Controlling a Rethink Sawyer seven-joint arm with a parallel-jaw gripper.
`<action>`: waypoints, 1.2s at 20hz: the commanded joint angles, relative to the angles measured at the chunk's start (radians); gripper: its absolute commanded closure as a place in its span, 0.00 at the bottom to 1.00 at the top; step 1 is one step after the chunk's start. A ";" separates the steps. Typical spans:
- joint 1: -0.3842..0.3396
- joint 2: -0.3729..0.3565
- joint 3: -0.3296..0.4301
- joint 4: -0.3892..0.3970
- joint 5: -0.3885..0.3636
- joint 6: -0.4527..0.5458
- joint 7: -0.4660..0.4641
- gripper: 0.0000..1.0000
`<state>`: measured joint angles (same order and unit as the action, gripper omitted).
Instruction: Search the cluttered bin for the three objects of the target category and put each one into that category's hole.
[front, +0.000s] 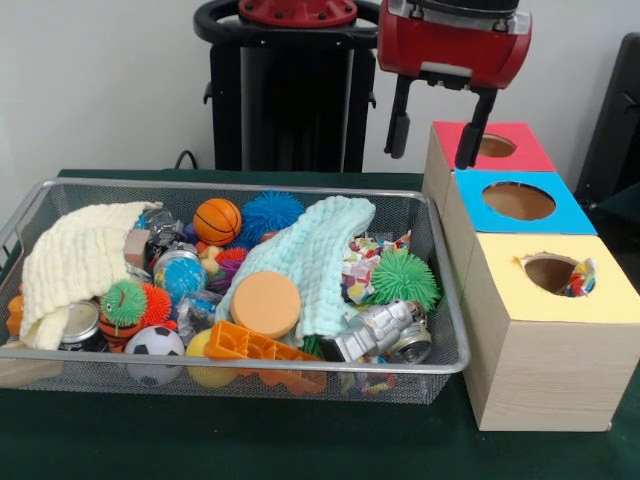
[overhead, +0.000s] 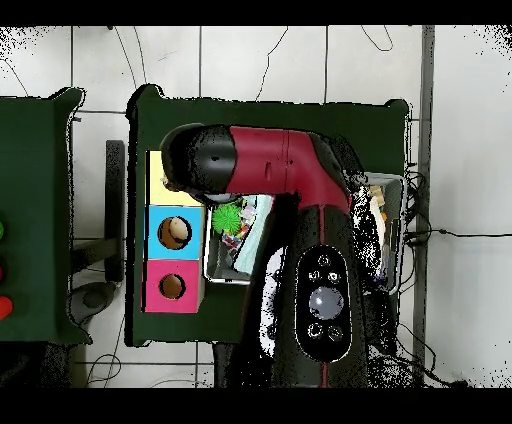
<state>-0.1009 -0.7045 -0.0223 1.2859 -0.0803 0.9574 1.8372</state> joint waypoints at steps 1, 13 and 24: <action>0.036 -0.006 -0.050 0.212 0.073 -0.119 0.374 0.00; 0.118 0.031 -0.188 0.257 0.200 -0.167 0.589 0.00; 0.017 0.058 -0.040 0.036 0.012 0.077 0.100 0.00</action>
<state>-0.0004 -0.7104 -0.1710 1.3846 0.0313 0.8570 2.1872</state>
